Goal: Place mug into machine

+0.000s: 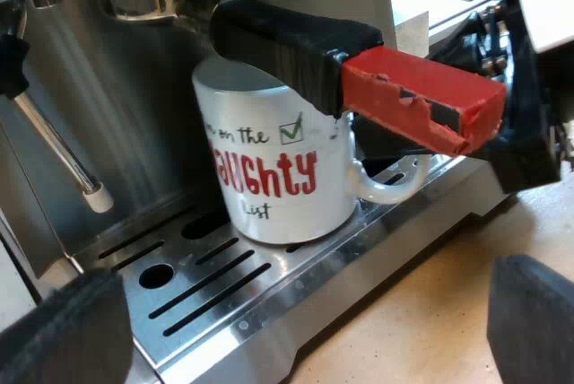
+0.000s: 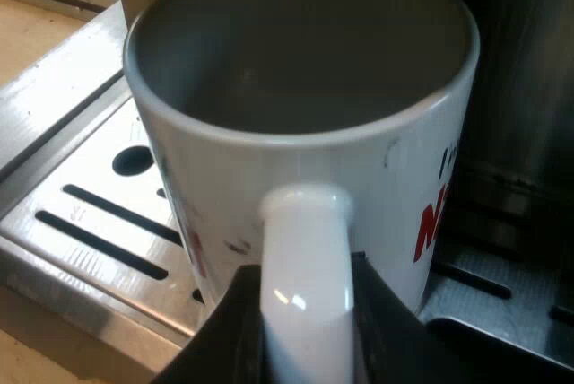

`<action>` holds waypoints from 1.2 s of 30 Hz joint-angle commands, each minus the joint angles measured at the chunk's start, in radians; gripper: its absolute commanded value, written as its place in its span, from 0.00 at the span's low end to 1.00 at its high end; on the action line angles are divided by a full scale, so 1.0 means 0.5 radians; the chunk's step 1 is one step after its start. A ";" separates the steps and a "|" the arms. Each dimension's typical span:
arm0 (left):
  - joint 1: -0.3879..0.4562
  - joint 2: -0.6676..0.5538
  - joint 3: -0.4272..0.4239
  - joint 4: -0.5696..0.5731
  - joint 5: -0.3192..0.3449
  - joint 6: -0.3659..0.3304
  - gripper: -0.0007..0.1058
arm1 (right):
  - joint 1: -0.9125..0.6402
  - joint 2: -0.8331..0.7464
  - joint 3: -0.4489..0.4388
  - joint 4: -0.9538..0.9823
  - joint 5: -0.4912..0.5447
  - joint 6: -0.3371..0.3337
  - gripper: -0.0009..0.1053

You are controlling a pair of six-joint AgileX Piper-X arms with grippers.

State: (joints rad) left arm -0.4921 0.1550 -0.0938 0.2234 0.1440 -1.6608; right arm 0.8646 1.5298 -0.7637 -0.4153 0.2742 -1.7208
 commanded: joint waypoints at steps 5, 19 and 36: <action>-0.010 0.004 -0.007 -0.031 -0.018 -0.016 0.77 | 0.003 0.000 -0.049 -0.074 -0.022 -0.006 0.27; -0.010 0.004 -0.007 -0.027 -0.014 -0.019 0.77 | 0.094 -0.289 0.255 -0.034 0.090 -0.006 0.49; -0.010 0.004 -0.007 -0.027 -0.014 -0.019 0.77 | 0.093 -0.133 0.578 -0.762 0.068 -0.007 0.62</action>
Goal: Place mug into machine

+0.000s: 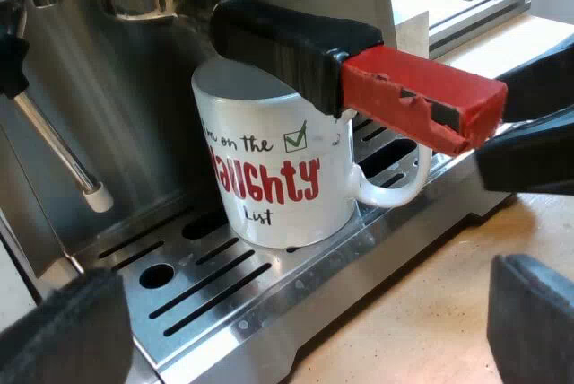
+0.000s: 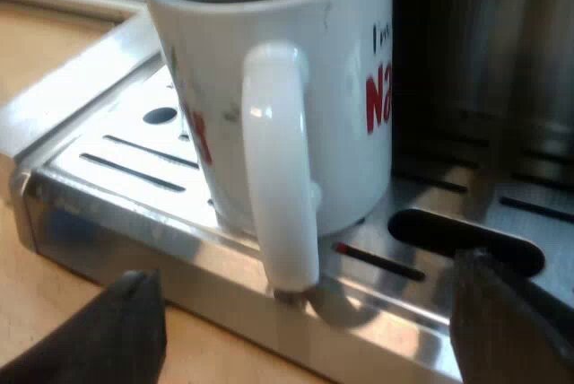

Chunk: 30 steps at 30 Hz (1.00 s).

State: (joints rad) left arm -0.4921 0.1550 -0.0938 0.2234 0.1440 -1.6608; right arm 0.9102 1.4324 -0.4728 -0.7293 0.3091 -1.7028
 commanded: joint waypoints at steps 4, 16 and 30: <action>-0.010 0.004 -0.007 -0.027 -0.014 -0.019 0.77 | 0.002 0.210 -0.010 -0.374 -0.001 -0.063 0.61; -0.010 0.004 -0.007 -0.027 -0.014 -0.019 0.77 | -0.032 0.552 -0.380 -0.389 0.019 -0.154 0.61; -0.010 0.004 -0.007 -0.027 -0.014 -0.019 0.77 | -0.069 0.803 -0.767 -0.261 0.059 -0.163 0.58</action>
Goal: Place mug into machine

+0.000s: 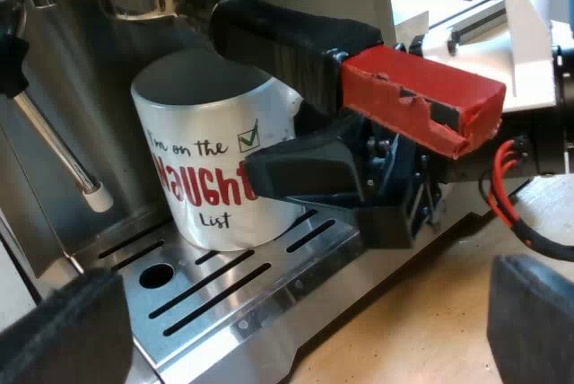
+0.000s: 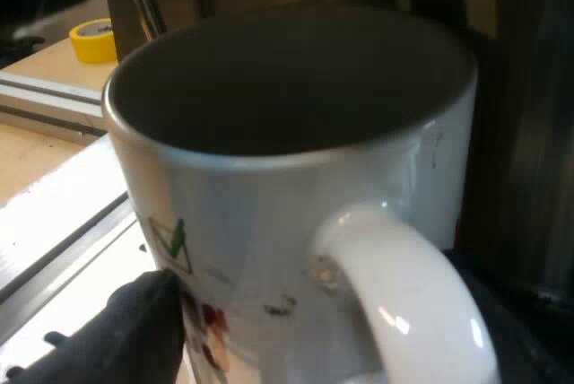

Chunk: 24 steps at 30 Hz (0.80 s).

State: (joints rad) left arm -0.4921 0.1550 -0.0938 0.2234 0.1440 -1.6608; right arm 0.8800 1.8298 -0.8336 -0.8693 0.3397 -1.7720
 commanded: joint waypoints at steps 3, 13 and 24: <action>-0.010 0.004 -0.007 -0.027 -0.014 -0.019 0.77 | -0.007 0.009 -0.063 0.063 0.008 -0.024 0.58; -0.010 0.004 -0.007 -0.034 -0.014 -0.019 0.77 | 0.071 -0.303 0.150 0.320 0.208 -0.009 0.58; -0.010 0.004 -0.149 0.065 -0.011 -0.019 0.77 | 0.274 -1.051 0.428 0.988 0.400 -0.003 0.47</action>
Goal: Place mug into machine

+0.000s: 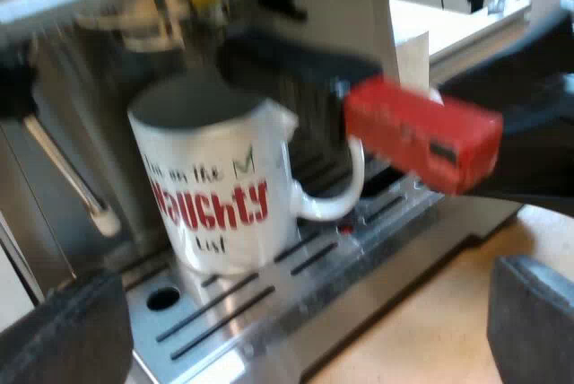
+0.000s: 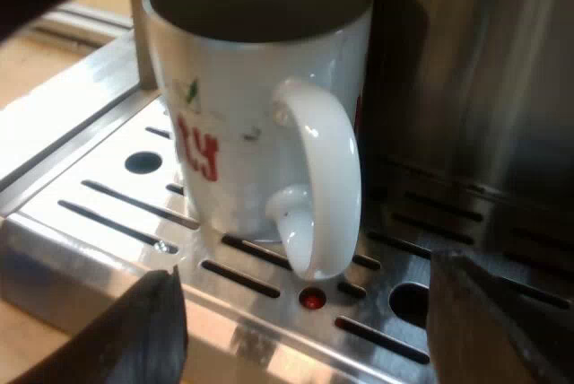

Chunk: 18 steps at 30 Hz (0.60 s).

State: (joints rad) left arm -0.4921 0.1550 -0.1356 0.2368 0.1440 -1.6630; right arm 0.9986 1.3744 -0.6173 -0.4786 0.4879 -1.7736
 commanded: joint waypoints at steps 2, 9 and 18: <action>-0.010 0.004 -0.120 0.102 -0.011 -0.015 0.77 | 0.082 -0.279 -0.004 0.335 0.133 -0.005 0.36; -0.010 0.004 -0.350 0.216 -0.011 -0.015 0.77 | 0.197 -0.699 -0.012 0.607 0.138 -0.005 0.01; -0.010 -0.005 -0.727 0.523 -0.011 -0.015 0.77 | 0.224 -0.797 -0.322 0.824 0.224 0.011 0.01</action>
State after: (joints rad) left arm -0.4921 0.1504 -0.4839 0.4768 0.1440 -1.6630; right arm 1.1093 0.9731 -0.7586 -0.0757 0.5938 -1.7649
